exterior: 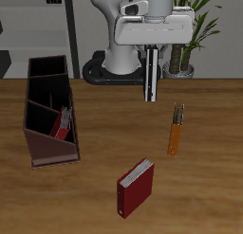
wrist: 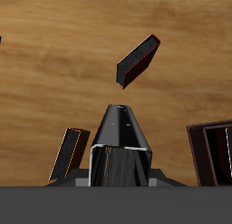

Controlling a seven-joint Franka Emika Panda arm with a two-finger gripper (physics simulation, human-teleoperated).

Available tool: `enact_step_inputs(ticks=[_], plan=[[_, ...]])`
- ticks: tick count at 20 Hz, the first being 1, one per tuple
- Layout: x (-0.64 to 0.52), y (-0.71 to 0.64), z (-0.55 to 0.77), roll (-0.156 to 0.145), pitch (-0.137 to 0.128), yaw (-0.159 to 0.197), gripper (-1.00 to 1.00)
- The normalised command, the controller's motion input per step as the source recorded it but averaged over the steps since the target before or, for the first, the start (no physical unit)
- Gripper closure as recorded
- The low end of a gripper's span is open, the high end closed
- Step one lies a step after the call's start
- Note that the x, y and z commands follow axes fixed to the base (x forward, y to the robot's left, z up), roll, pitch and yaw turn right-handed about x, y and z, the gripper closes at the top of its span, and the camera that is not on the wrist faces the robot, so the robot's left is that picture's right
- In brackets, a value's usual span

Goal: Place the left red book into the right desk caddy's left compartment and place the striped book into the right desk caddy's right compartment

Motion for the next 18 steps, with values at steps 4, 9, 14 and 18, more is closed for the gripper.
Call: enact_step_inputs(ticks=[4, 9, 14, 18], plan=[[-0.52, -0.28, 0.14, -0.024, -0.051, 0.047, 1.00], [-0.46, -0.33, 0.05, -0.031, -0.031, -0.024, 1.00], [-0.27, -0.19, -0.07, -0.011, 0.004, -0.015, 1.00], [-0.49, -0.14, -0.12, 0.014, -0.028, 0.040, 1.00]])
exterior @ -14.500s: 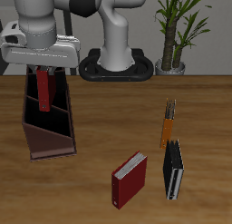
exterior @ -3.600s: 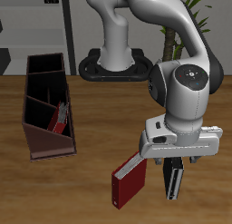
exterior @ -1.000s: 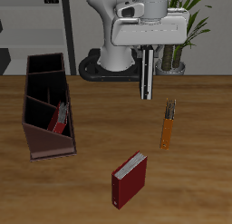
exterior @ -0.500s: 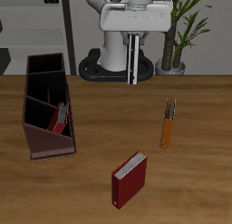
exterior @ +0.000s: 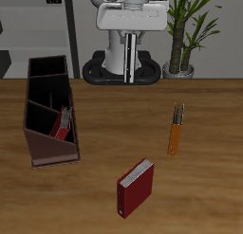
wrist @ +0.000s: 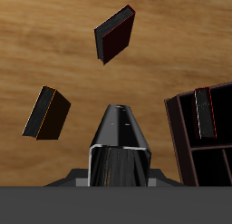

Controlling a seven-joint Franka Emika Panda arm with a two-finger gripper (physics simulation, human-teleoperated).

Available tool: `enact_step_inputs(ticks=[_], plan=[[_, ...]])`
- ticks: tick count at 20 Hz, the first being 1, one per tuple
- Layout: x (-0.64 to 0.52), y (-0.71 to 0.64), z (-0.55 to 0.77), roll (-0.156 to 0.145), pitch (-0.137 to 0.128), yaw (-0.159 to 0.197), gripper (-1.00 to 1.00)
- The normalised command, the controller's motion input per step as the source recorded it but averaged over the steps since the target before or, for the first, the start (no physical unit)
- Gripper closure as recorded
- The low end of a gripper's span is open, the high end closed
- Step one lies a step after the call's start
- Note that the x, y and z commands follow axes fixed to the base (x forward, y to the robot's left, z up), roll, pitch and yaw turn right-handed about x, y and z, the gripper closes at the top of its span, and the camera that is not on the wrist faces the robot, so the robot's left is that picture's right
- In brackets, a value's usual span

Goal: Place the left red book into the right desk caddy's left compartment and place the striped book into the right desk caddy's right compartment

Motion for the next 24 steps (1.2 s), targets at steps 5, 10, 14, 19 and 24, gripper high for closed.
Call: enact_step_inputs(ticks=[5, 10, 14, 19, 24], plan=[[-0.49, -0.15, -0.03, 0.020, -0.013, 0.005, 1.00], [-0.43, -0.26, -0.01, 0.008, 0.010, -0.004, 1.00], [-0.50, -0.38, 0.03, 0.011, -0.030, 0.027, 1.00], [-0.22, -0.32, -0.02, -0.008, 0.013, 0.008, 1.00], [-0.32, -0.44, 0.00, -0.035, 0.012, 0.018, 1.00]])
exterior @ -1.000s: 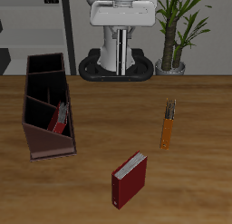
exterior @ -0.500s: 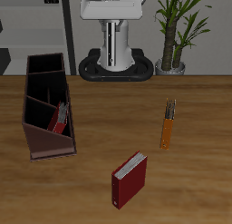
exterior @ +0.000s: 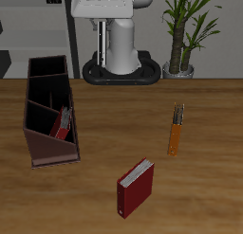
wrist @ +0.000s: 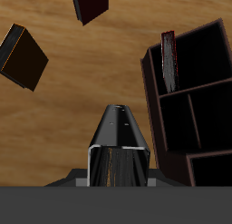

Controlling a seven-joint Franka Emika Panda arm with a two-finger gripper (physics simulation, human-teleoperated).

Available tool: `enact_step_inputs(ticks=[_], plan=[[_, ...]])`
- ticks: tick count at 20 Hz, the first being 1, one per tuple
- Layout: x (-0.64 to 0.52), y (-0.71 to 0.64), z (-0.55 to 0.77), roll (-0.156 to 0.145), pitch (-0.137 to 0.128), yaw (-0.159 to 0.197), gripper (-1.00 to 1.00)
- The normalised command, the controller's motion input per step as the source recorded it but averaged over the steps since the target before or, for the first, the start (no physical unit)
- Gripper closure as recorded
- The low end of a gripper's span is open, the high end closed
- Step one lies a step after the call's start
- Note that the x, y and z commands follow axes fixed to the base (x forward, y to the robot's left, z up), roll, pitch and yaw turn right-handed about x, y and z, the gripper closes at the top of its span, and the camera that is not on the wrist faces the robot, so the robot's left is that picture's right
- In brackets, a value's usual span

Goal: Place the left red book into the right desk caddy's left compartment and place the striped book into the right desk caddy's right compartment

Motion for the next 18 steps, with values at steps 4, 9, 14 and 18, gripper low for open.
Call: enact_step_inputs(ticks=[4, 9, 14, 18], plan=[[-0.23, -0.25, -0.04, -0.014, 0.027, 0.025, 1.00], [-0.29, -0.35, 0.07, -0.037, 0.006, 0.017, 1.00], [-0.16, -0.27, 0.04, 0.000, 0.077, -0.040, 1.00], [-0.12, -0.18, 0.02, 0.069, 0.064, -0.003, 1.00]])
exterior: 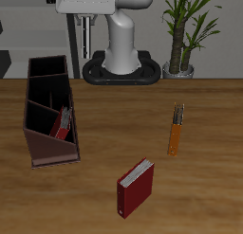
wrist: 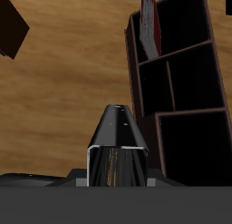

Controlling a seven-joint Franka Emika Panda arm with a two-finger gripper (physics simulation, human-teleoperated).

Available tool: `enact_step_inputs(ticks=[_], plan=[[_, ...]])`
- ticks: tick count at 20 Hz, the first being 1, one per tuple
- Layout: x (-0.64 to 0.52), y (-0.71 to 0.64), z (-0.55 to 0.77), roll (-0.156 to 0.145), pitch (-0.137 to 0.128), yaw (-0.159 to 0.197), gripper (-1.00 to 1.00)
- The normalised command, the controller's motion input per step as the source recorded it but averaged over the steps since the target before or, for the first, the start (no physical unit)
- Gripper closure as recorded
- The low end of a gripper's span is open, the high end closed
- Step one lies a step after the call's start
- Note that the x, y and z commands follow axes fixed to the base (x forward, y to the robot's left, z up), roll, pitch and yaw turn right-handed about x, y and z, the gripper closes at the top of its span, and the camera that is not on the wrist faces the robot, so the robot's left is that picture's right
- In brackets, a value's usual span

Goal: Place the left red book into the right desk caddy's left compartment and place the striped book into the right desk caddy's right compartment

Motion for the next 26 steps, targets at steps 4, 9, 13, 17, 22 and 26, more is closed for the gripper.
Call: enact_step_inputs(ticks=[4, 9, 13, 17, 22, 26], plan=[[0.00, -0.31, 0.03, 0.121, 0.121, -0.007, 1.00], [0.14, -0.51, 0.13, -0.015, 0.071, -0.070, 1.00], [0.13, -0.42, 0.17, 0.017, 0.045, -0.062, 1.00], [0.08, -0.40, 0.15, 0.005, 0.036, 0.008, 1.00], [0.06, -0.28, 0.04, 0.123, 0.108, -0.050, 1.00], [0.06, -0.23, 0.04, 0.020, 0.020, -0.039, 1.00]])
